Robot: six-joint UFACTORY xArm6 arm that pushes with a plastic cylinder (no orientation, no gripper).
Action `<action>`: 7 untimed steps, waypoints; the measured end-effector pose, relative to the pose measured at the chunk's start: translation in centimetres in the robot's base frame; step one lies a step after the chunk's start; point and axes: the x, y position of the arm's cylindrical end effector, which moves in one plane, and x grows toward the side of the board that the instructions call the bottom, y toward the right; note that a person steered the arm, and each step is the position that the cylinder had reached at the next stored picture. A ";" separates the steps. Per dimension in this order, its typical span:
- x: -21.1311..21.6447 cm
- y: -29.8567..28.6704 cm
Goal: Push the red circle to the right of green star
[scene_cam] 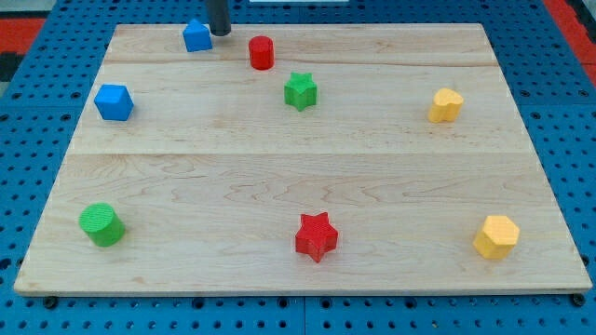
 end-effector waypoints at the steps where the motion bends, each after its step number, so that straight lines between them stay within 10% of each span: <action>1: 2.6 2.9; 7: 6.7 4.0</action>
